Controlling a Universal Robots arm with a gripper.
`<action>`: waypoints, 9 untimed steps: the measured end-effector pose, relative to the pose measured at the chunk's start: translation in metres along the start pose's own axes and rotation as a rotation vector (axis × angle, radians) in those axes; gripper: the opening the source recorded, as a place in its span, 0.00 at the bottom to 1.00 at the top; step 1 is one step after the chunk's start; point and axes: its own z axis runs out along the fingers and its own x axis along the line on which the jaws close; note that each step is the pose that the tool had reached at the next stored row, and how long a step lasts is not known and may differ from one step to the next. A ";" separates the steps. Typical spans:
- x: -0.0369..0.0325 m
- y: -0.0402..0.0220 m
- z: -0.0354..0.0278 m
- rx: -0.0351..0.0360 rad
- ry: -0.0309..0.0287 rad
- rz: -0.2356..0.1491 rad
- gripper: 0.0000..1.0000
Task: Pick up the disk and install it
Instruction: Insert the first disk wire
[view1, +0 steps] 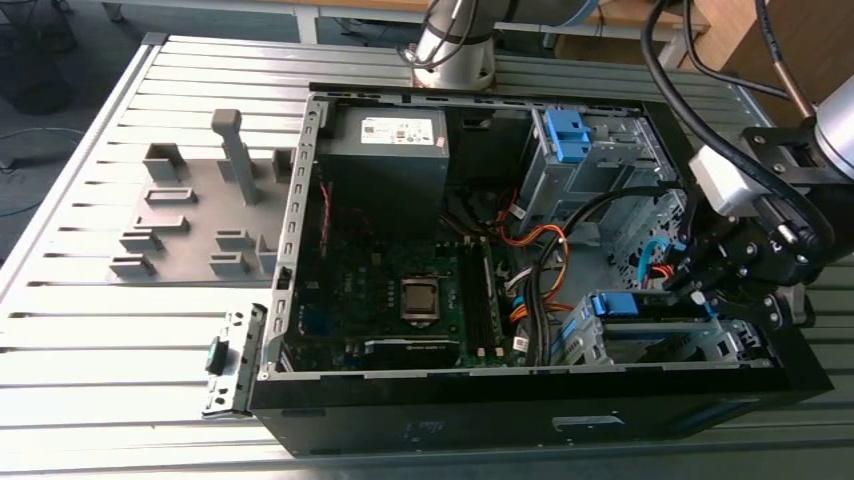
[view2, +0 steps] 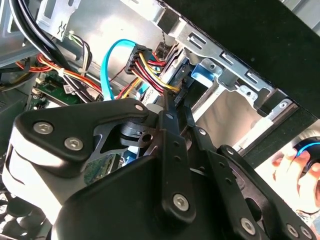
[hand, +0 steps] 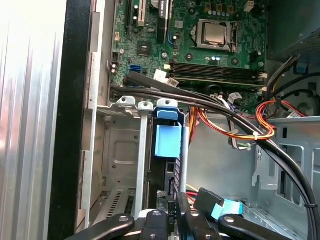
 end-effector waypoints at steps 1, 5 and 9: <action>0.0003 0.0000 0.0003 0.0000 0.0000 0.000 0.19; 0.0014 0.0000 0.0020 0.0000 0.0004 0.000 0.19; 0.0017 0.0000 0.0019 0.0001 -0.0042 0.000 0.19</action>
